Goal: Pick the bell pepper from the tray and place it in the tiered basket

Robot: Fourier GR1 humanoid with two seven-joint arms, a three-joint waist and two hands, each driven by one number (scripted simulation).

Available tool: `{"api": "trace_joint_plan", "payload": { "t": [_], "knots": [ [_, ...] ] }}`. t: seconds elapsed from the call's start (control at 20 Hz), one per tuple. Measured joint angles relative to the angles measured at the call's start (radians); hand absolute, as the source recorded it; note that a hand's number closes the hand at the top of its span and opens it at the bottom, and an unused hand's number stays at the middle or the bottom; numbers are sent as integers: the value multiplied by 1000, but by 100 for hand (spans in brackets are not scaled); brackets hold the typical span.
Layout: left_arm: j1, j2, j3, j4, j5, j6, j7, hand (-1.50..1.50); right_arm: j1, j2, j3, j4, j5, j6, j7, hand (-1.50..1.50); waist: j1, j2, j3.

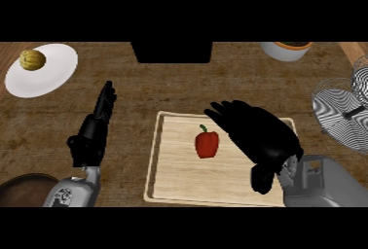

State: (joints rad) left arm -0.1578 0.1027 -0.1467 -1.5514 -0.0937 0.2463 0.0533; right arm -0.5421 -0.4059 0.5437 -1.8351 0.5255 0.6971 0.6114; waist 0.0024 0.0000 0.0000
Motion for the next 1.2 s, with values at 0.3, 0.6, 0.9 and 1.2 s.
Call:
{"api": "trace_joint_plan", "payload": {
  "t": [0.3,0.6,0.9,1.2],
  "knots": [
    [-7,-11,18,8,-9,-17,5,0,25,59,-47,63,62,32,-69,-150,0,0,0],
    [13,-19,28,-9,-19,-31,0,0,64,93,-74,76,128,39,-158,-150,0,0,0],
    [16,-34,30,-7,-38,-36,0,0,34,168,-95,183,193,37,-225,-150,2,0,0],
    [33,-46,41,2,-41,-49,-27,0,49,211,-115,221,253,57,-262,-150,1,0,0]
  ]
}}
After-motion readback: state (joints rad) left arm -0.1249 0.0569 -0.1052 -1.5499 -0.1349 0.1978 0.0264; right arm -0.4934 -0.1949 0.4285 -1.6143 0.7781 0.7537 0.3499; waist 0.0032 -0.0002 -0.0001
